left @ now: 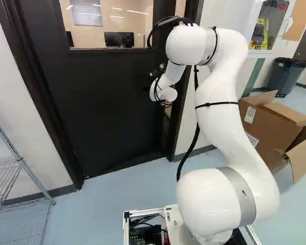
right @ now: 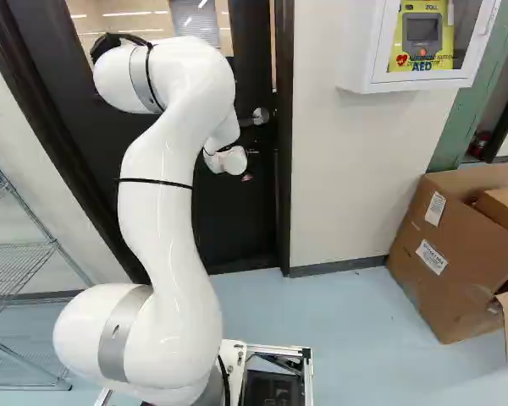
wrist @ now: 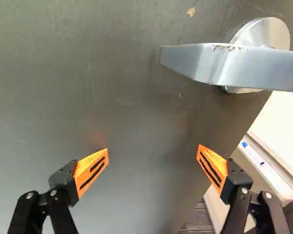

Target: Open the door and move inside

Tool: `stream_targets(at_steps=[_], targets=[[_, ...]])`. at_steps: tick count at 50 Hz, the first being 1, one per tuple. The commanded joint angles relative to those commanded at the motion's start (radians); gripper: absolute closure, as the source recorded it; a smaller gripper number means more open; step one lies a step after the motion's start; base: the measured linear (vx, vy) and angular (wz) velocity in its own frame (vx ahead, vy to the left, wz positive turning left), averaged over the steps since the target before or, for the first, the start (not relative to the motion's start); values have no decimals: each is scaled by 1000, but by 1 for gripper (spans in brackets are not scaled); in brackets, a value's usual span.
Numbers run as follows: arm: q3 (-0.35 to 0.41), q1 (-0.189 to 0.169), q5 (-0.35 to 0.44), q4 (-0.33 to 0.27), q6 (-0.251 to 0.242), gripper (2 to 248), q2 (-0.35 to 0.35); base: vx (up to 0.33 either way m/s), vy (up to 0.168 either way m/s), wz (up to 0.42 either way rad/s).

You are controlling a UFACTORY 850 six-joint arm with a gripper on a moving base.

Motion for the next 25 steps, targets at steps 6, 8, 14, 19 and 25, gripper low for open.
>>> stream_targets(at_steps=[6,8,14,19,25], targets=[[-30,7,0,11,0,3,-21,0,0,0],[-39,9,0,15,0,3,-28,0,0,0],[-66,16,0,27,0,3,-47,0,0,0],[-88,22,0,38,0,3,-62,0,0,0],[-112,29,0,51,0,3,-80,0,0,0]])
